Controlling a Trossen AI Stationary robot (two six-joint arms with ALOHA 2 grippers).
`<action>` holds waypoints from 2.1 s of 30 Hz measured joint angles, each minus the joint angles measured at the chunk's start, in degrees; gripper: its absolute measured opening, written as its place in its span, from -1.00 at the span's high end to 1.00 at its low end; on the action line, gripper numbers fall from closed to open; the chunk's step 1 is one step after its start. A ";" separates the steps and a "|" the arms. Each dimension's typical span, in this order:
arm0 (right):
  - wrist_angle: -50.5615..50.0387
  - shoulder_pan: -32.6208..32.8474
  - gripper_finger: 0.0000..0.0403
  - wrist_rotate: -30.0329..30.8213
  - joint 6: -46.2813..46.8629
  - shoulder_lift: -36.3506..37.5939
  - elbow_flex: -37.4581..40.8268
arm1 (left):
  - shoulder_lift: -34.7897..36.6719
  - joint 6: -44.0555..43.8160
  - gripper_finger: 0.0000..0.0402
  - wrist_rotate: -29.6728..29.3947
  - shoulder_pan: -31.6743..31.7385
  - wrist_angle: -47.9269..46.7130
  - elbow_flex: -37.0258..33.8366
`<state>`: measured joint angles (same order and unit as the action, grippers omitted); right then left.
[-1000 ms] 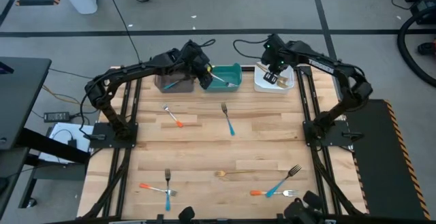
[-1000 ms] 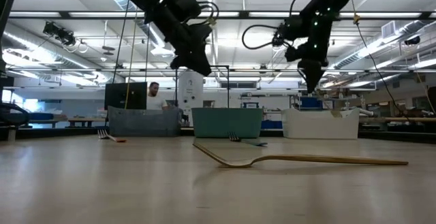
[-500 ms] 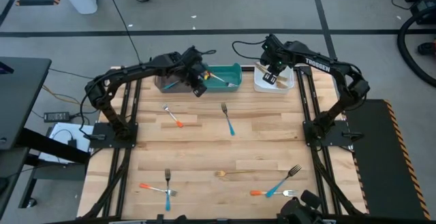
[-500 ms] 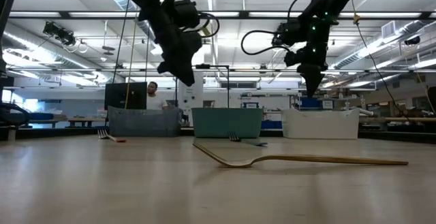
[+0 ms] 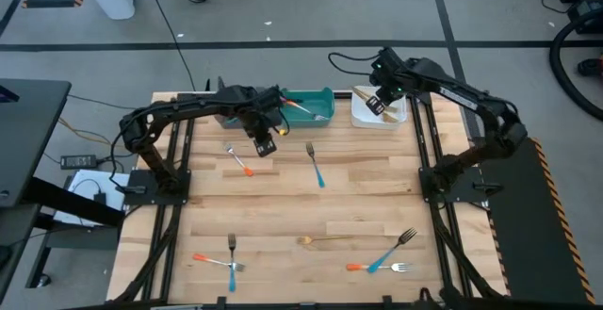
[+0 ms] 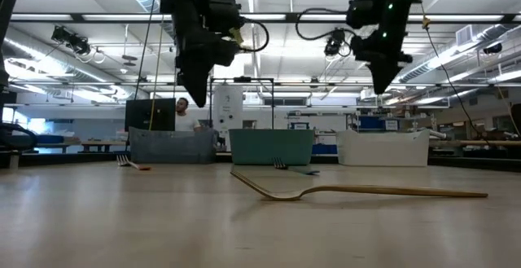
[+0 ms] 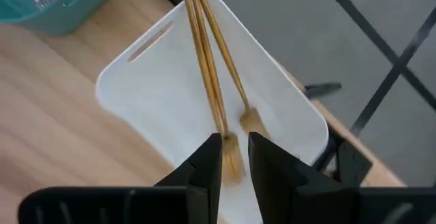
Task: Sort silverware by color (type)
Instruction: Put the bottom left blue fork into the black bin
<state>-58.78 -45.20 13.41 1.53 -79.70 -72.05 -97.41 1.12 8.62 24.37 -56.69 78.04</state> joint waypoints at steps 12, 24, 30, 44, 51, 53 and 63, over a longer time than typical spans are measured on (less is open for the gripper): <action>-9.80 5.69 0.60 -10.58 19.01 10.84 0.00 | 0.00 10.18 0.56 -0.04 -3.84 8.50 -0.04; -17.79 15.24 0.60 -10.03 22.31 13.94 0.00 | 0.00 -8.87 0.56 0.04 -15.03 -4.13 -0.04; -20.55 18.87 0.60 -10.05 19.67 14.16 0.00 | 0.00 -34.71 0.56 -1.62 -23.67 -4.53 -0.04; -22.35 28.20 0.60 -10.03 15.29 14.31 0.02 | -0.04 -78.99 0.56 -13.37 -42.58 -6.29 -5.55; -22.34 31.76 0.60 -10.03 16.21 14.67 0.02 | -0.04 -98.60 0.56 -10.95 -51.62 -5.47 -9.85; -22.32 32.53 0.60 -9.98 16.77 14.67 0.02 | -0.04 -102.52 0.56 -10.93 -53.59 -5.42 -9.92; -21.91 35.13 0.60 -6.65 18.44 14.67 0.02 | -0.80 -120.96 0.56 -10.76 -62.79 -2.84 -9.92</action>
<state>-80.68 -10.07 6.75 19.97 -65.04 -72.03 -98.20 -119.84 -2.15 -38.42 -59.53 68.12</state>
